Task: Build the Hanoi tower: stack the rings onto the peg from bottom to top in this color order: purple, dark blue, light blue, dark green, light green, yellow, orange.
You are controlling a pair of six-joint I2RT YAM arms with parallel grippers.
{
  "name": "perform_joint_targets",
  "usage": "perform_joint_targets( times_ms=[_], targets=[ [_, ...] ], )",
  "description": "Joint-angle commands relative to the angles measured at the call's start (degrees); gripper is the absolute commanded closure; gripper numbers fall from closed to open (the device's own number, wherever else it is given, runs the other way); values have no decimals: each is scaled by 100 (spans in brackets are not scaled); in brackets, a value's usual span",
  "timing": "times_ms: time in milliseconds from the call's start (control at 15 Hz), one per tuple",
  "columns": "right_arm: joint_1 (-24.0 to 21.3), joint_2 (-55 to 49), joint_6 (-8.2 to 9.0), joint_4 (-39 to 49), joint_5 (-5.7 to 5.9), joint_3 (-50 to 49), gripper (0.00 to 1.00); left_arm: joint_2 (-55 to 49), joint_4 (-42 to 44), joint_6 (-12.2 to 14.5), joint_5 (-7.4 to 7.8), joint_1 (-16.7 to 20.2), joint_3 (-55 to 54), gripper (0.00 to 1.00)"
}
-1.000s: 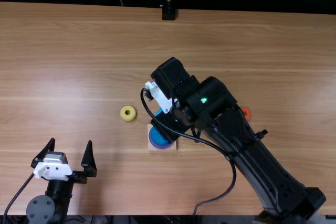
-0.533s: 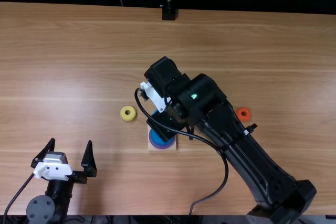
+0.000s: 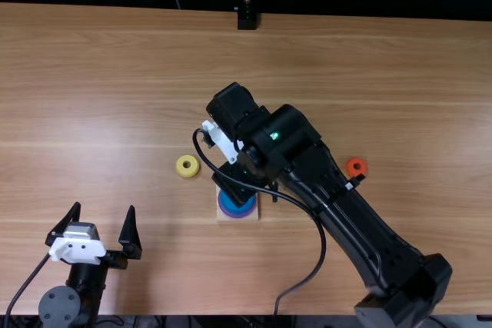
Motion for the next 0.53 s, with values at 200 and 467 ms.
perform_joint_targets(
  times_ms=[200,467],
  targets=[
    [75,137,1,30,207,116,0,-71,-3,80,3,-3,-108,0],
    [57,128,12,220,218,503,0,-71,-3,80,3,-3,-108,0]
  ],
)
